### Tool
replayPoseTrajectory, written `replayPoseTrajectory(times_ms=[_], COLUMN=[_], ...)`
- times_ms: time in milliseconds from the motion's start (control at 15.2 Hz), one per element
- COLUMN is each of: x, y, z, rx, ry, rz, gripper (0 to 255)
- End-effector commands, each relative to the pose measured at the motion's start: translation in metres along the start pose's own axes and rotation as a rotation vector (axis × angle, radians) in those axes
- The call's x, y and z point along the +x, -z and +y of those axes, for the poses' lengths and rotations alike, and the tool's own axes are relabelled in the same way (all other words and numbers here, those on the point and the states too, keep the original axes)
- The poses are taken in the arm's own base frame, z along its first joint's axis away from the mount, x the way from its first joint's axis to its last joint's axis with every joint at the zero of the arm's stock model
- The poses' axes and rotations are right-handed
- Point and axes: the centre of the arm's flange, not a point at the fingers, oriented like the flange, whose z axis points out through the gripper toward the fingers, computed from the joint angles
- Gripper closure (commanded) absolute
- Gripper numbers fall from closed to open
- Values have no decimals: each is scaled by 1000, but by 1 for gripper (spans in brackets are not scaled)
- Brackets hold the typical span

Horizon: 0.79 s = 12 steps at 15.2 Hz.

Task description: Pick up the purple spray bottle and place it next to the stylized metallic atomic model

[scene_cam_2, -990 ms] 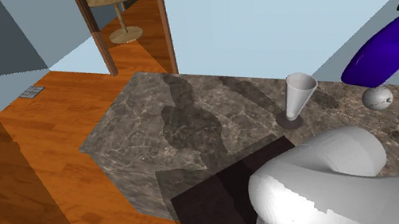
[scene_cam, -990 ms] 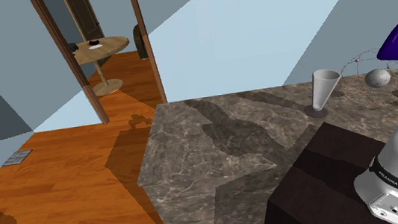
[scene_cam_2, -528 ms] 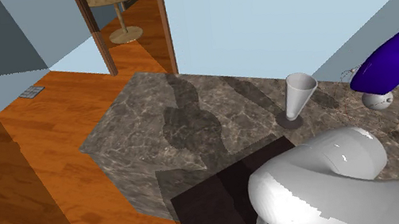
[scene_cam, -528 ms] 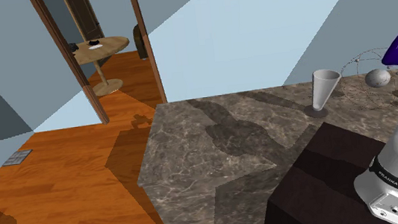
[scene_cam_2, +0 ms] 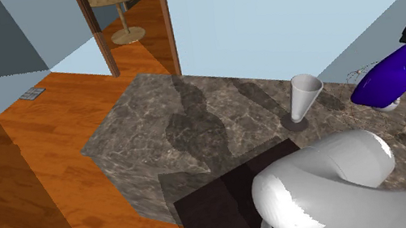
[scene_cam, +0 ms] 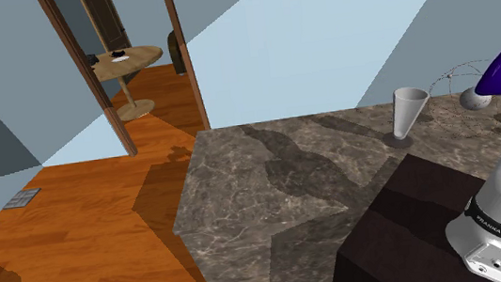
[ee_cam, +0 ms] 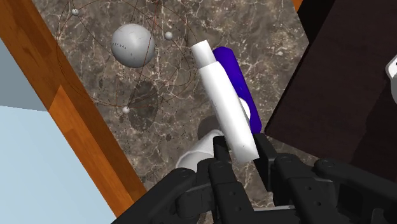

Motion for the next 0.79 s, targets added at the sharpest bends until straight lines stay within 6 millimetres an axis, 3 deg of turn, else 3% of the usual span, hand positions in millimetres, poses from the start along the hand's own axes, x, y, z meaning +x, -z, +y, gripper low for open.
replayPoseTrajectory(times_ms=[0, 726], x=[1, 1], y=[-10, -67], z=[-4, -17], rx=[-1, -1], ry=[0, 0], rz=[0, 0], gripper=[255, 255])
